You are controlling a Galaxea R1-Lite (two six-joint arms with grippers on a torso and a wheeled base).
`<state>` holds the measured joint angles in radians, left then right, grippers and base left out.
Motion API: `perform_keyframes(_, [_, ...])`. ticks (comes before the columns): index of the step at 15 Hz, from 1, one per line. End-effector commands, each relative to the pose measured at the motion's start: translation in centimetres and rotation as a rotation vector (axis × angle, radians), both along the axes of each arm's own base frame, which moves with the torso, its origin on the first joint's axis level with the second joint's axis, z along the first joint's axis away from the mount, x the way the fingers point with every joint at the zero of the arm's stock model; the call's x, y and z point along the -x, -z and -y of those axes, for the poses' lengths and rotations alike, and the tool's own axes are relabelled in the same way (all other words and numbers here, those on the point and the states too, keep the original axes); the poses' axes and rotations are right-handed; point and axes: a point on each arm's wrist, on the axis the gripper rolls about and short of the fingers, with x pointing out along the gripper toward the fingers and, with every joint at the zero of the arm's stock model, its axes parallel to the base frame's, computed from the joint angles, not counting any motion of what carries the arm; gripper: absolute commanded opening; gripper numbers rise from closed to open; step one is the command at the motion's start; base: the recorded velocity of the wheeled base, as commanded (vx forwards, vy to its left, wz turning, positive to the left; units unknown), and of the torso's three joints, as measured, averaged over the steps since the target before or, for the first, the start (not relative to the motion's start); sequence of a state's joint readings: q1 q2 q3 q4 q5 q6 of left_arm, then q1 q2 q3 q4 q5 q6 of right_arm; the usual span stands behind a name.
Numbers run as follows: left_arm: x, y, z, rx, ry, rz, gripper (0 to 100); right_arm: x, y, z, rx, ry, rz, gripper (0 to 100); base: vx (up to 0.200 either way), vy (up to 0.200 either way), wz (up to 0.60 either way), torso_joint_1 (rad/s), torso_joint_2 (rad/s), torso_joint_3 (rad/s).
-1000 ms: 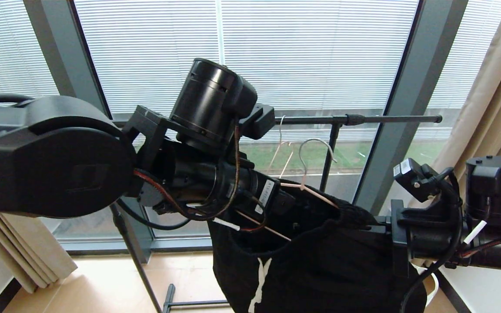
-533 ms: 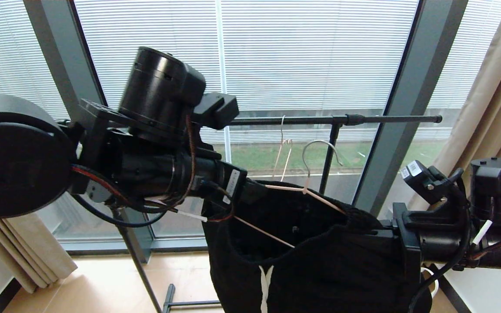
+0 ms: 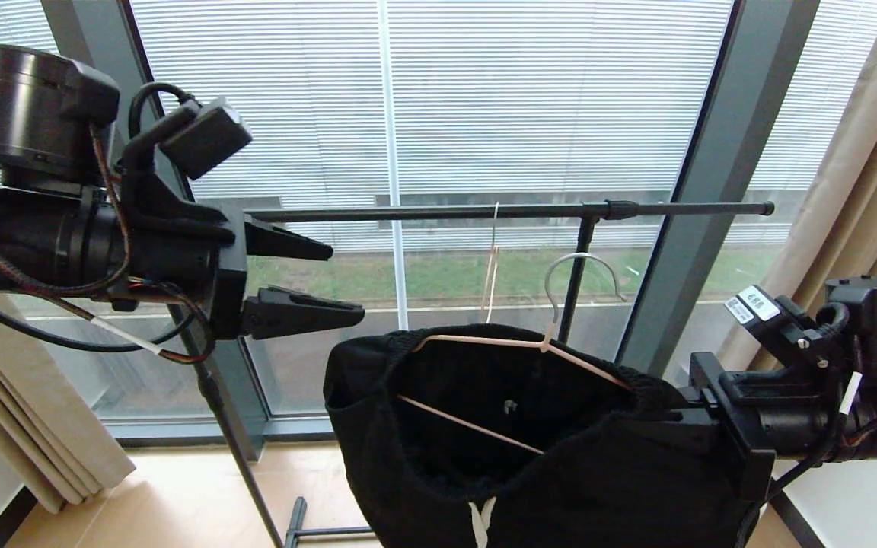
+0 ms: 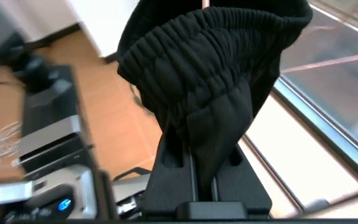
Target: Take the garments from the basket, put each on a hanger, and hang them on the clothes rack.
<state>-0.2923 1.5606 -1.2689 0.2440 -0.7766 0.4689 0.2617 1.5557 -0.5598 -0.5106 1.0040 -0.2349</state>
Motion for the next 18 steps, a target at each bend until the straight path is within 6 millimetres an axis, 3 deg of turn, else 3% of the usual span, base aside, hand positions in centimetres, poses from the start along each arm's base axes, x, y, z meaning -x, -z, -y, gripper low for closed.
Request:
perform_keyframes(1, [-1.4,1.4,-1.8,-0.002,0.049,0.033,100,-0.3,0.0,0.0,0.002,-0.005,0.014,0,0.000,0.000,0.00,0.000,0.00,0.000])
perform_keyframes(2, [-1.9,2.2,-1.8,-0.020,0.063,0.040,100,-0.3,0.0,0.0,0.002,-0.005,0.014,0,0.000,0.000,0.00,0.000,0.00,0.000])
perform_keyframes(3, [-3.0,4.3,-1.4,-0.069,0.111,0.064,100,-0.2,0.0,-0.1,0.002,-0.009,0.014,0,0.000,0.000,0.00,0.000,0.00,0.000])
perform_keyframes(7, [-3.7,7.0,0.5,-0.128,0.226,0.113,100,0.0,-0.2,-0.2,-0.017,-0.050,0.018,0,0.000,0.000,0.00,0.000,0.00,0.000])
perform_keyframes(10, [-4.6,8.0,1.0,-0.165,0.277,0.177,100,0.1,0.0,-0.2,-0.017,-0.063,0.023,0,0.000,0.000,0.00,0.000,0.00,0.000])
perform_keyframes(13, [-4.5,7.7,1.7,-0.163,0.296,0.189,100,0.3,-0.1,-0.3,-0.032,-0.098,0.026,0,0.000,0.000,0.00,0.000,0.00,0.000])
perform_keyframes(18, [-5.0,7.3,3.6,-0.155,0.321,0.187,100,0.9,-0.2,-2.1,-0.034,-0.182,0.031,0,0.000,0.000,0.00,0.000,0.00,0.000])
